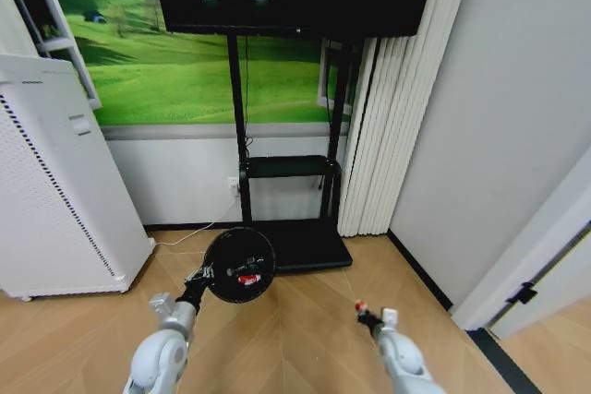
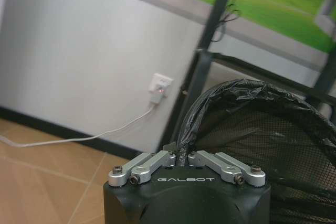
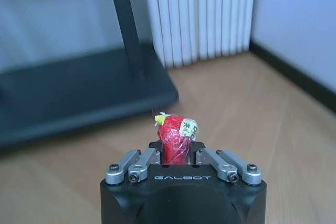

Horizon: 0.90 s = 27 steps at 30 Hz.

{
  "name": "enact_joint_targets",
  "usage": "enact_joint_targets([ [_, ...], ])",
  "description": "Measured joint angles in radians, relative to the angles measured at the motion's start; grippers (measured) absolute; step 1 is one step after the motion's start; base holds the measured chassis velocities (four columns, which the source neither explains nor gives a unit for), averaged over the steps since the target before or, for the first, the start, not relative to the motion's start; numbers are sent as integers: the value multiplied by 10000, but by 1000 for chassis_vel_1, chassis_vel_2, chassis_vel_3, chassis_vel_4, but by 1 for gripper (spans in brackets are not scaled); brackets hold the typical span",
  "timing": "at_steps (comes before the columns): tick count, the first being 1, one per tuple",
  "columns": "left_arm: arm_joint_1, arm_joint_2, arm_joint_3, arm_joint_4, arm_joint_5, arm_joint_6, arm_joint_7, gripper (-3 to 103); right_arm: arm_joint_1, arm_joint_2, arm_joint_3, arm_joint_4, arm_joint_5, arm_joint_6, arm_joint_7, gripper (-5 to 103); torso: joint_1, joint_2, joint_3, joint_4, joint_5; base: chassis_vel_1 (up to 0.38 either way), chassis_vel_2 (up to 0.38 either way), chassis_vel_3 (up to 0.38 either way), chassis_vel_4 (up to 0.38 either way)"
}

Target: Pick up the trash bin and place the garbage on the floor into it.

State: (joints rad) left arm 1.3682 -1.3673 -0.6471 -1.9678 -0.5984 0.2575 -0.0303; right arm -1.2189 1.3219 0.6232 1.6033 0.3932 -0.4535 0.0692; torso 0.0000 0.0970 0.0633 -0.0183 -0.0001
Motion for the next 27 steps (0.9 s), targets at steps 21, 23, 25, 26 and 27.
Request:
enact_joint_targets([
  [21, -2439, -334, 3236, 2911, 373, 340, -1040, 4, -306, -2102, -3098, 5962, 1676, -1063, 110, 25, 0, 1, 0, 0, 1, 0, 0, 0, 0],
  [23, -2477, -429, 3378, 2927, 394, 344, -1086, 4, -219, -1991, -3551, 5832, 1535, -1013, 247, 25, 1, 1, 1, -1, 4, 0, 0, 0, 0],
  [25, -2505, -514, 3531, 2965, 445, 347, -1119, 4, -143, -1810, -4063, 5674, 1348, -982, 307, 22, 1, 1, 0, 0, 2, 0, 0, 0, 0],
  [26, -2514, -548, 3610, 2985, 485, 348, -1131, 4, -110, -1698, -4416, 5531, 1248, -968, 380, 22, 1, 1, 0, 1, 2, 0, 0, 0, 0],
  [27, -2513, -571, 3664, 2989, 508, 349, -1137, 4, -94, -1635, -4647, 5393, 1167, -945, 467, 25, 0, 0, 1, 2, 3, 0, 0, 0, 0],
])
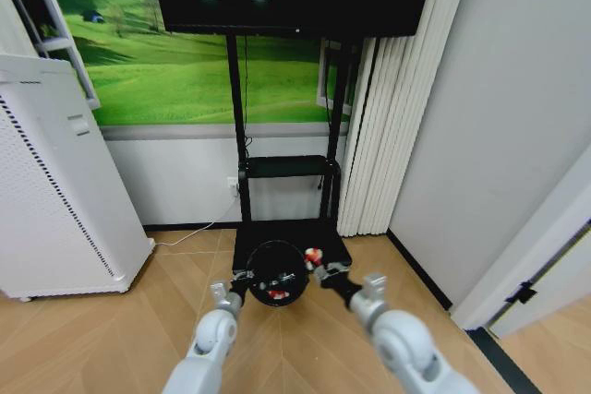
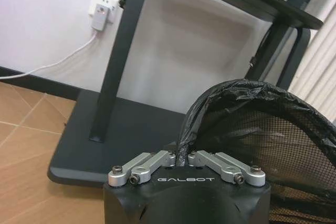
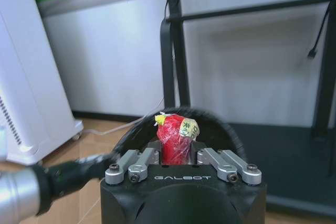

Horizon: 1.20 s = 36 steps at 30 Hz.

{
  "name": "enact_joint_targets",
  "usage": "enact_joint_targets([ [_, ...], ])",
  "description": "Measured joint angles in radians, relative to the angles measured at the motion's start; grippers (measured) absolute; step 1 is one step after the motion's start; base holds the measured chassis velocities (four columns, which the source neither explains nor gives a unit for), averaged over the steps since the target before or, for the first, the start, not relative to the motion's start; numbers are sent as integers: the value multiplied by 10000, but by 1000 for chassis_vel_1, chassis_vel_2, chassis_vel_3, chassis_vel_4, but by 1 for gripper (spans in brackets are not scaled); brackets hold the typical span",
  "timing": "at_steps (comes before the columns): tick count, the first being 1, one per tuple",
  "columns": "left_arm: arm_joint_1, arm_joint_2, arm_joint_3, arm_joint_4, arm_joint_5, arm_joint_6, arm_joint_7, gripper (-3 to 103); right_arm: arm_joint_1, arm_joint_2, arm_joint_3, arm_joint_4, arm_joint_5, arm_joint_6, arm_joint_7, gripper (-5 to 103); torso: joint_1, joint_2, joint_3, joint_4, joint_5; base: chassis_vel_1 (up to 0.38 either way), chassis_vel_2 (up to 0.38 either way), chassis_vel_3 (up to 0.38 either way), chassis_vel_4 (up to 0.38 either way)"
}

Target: Pick up the trash bin and place the garbage on the floor into it.

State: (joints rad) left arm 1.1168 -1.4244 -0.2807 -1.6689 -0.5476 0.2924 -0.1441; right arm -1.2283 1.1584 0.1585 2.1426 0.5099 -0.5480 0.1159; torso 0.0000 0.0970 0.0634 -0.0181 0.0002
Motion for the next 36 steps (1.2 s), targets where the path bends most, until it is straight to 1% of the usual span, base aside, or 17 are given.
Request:
enact_joint_targets([
  [2, 2, -17, 29, 0, 13, 0, -2, 4, 38, 57, -212, -203, -92, 54, 113, 30, 0, 0, 0, 0, -1, 0, 0, 0, 0],
  [3, 26, -53, 28, -11, 23, 1, -3, 4, 74, 76, -336, -402, -165, 143, 256, 41, 0, 1, 0, -1, 0, 0, 0, 0, 0],
  [4, 26, -53, 28, -11, 23, 1, -3, 4, 74, 76, -336, -402, -165, 143, 256, 41, 0, 1, 0, -1, 0, 0, 0, 0, 0],
  [5, 61, -81, 12, -32, 31, 6, -4, 4, 102, 70, -363, -507, -180, 180, 323, 46, 0, 1, 0, -1, 0, 0, 0, 0, 0],
  [7, 81, -100, -8, -41, 38, 7, -3, 4, 120, 62, -361, -535, -182, 185, 345, 46, 0, 1, 0, 0, -2, 0, 0, 0, 0],
  [9, 143, -152, -82, -79, 81, 7, 15, 4, 192, 47, -263, -511, -115, 179, 408, 57, 0, 1, 0, 0, -1, 0, 0, 0, 0],
  [10, 143, -152, -82, -79, 81, 7, 15, 4, 192, 47, -263, -511, -115, 179, 408, 57, 0, 1, 0, 0, -1, 0, 0, 0, 0],
  [13, 214, -215, -122, -169, 112, 9, 17, 4, 229, 20, 10, -328, 61, 118, 428, 73, 0, 0, -1, 0, -1, 0, 0, 0, 0],
  [14, 214, -215, -122, -169, 112, 9, 17, 4, 229, 20, 10, -328, 61, 118, 428, 73, 0, 0, -1, 0, -1, 0, 0, 0, 0],
  [17, 261, -246, -164, -281, 119, 9, -16, 4, 192, 71, 315, -295, 124, 111, 447, 84, 0, 0, -1, -1, -2, 0, 0, 0, 0],
  [20, 570, -226, -548, -710, 391, -8, 25, 4, -93, 326, 1182, -161, 396, 465, 1008, 98, 0, 0, 0, -2, -2, 0, 0, 0, 0],
  [21, 570, -226, -548, -710, 391, -8, 25, 4, -93, 326, 1182, -161, 396, 465, 1008, 98, 0, 0, 0, -2, -2, 0, 0, 0, 0],
  [24, 1124, -98, -1469, -1180, 1274, -289, 724, 4, -655, 594, 2248, -129, 279, 959, 1168, 100, 0, 1, -1, -1, -3, 0, 0, 0, 0],
  [26, 1359, -20, -1822, -1428, 1444, -341, 828, 4, -856, 801, 2651, -192, 143, 1103, 1217, 100, 0, 1, -1, 0, -2, 0, 0, 0, 0],
  [28, 1603, 95, -2167, -1759, 1470, -357, 852, 4, -1055, 1024, 3061, -303, -30, 1204, 1253, 100, 0, 1, -1, 0, -4, 0, 0, 0, 0],
  [31, 2060, 443, -2881, -2521, 1398, -366, 887, 4, -1484, 1479, 3802, -695, -1068, 1562, 1244, 100, 0, 1, -2, -1, -2, 0, 0, 0, 0],
  [36, 2474, 700, -3392, -3111, 1089, -349, 856, 4, -1906, 1680, 4104, -968, -2236, 2012, 1071, 100, 0, 1, -1, -2, -2, 0, 0, 0, 0],
])
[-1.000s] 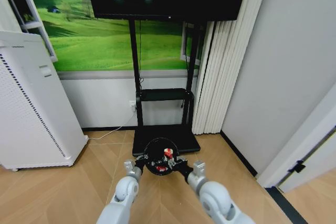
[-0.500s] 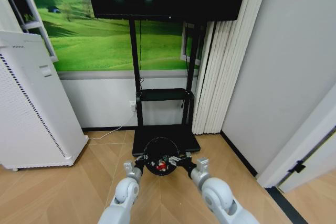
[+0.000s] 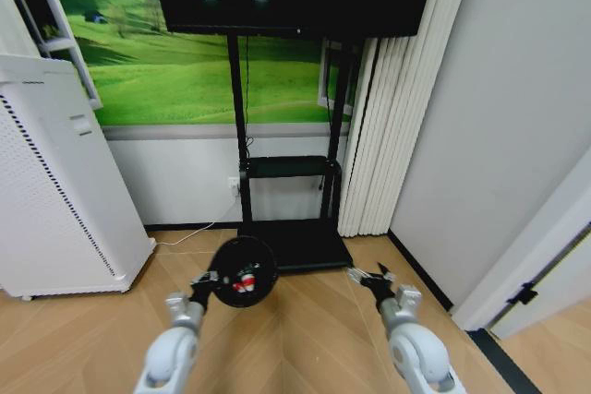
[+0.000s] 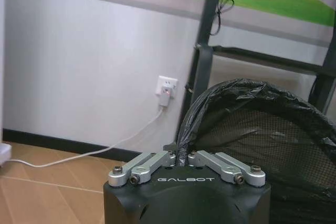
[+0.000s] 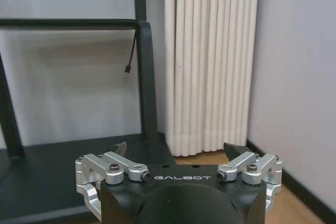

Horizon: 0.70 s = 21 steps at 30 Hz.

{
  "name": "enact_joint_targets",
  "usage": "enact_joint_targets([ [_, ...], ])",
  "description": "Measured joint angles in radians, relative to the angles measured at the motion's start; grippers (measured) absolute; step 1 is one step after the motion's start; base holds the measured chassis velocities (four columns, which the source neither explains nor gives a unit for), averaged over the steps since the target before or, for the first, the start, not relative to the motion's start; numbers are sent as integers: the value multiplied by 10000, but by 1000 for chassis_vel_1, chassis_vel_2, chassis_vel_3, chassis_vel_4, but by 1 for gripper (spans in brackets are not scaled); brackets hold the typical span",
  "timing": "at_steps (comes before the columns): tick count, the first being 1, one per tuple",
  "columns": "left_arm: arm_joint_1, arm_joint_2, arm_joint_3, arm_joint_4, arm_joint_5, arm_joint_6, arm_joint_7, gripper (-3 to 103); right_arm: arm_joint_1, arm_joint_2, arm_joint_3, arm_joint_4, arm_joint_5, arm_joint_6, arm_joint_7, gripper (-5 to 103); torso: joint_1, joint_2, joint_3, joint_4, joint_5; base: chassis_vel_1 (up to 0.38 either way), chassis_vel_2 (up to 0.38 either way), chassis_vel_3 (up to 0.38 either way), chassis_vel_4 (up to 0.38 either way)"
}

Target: Pick up the trash bin and place the garbage on the floor into it.

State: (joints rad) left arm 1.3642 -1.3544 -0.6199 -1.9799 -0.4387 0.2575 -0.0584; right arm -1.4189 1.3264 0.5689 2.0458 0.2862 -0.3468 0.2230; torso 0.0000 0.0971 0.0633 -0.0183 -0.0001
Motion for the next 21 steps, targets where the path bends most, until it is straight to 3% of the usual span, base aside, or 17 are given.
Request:
enact_joint_targets([
  [5, 585, 72, -450, -445, -114, 27, 71, 4, -387, 190, 155, -31, -639, 464, -377, 100, 0, 0, 0, 3, -1, 0, 0, 0, 0],
  [21, 392, 36, -447, -362, -101, -23, -53, 4, -716, 250, 203, 251, -668, 547, -407, 100, 0, 0, 1, 1, 0, 32, -34, -29, 31],
])
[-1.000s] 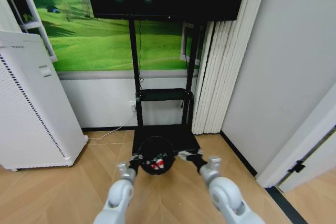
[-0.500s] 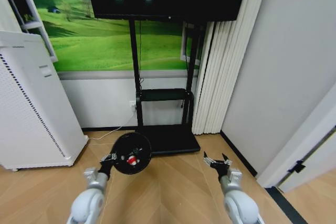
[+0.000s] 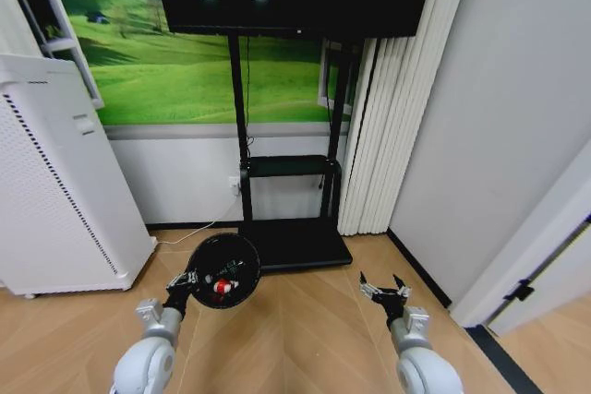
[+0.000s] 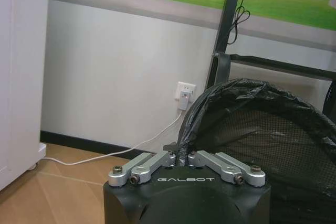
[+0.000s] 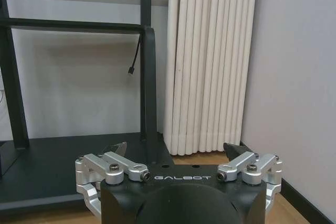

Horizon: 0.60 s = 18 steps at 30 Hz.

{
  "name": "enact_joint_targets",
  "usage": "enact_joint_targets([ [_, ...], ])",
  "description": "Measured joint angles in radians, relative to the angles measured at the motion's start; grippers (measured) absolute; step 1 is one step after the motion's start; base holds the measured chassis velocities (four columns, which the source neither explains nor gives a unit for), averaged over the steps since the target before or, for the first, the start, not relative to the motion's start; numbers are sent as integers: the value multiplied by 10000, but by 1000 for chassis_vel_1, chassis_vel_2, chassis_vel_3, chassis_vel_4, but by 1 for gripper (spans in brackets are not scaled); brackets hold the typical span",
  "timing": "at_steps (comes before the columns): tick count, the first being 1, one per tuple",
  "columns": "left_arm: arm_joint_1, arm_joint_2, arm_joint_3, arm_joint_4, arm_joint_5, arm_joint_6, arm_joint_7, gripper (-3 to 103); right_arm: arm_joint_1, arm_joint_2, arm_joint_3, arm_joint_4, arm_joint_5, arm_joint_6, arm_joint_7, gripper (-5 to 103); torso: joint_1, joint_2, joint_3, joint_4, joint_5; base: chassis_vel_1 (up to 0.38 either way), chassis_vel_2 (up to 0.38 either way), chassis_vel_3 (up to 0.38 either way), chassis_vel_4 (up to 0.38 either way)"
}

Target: Pick up the trash bin and place the garbage on the floor into it.

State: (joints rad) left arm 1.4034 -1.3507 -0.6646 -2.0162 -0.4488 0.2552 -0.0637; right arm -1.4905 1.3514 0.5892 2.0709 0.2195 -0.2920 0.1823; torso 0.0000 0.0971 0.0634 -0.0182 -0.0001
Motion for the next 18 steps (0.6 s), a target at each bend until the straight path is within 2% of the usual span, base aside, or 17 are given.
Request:
enact_joint_targets([
  [8, -18, 52, -240, 72, -21, -106, -123, 4, -49, -23, -5, 110, -89, -55, 57, 100, 0, -1, 0, -1, 2, 158, -151, -158, 152],
  [14, -44, 50, -244, 91, -25, -110, -121, 4, -35, -56, 7, 47, -160, -57, 119, 100, 0, -1, -1, 1, 3, 308, -226, -301, 224],
  [18, -79, 41, -218, 139, -25, -115, -119, 4, 0, -93, 75, -62, -302, -81, 35, 100, -1, -2, -2, 1, 0, 384, -246, -426, 237],
])
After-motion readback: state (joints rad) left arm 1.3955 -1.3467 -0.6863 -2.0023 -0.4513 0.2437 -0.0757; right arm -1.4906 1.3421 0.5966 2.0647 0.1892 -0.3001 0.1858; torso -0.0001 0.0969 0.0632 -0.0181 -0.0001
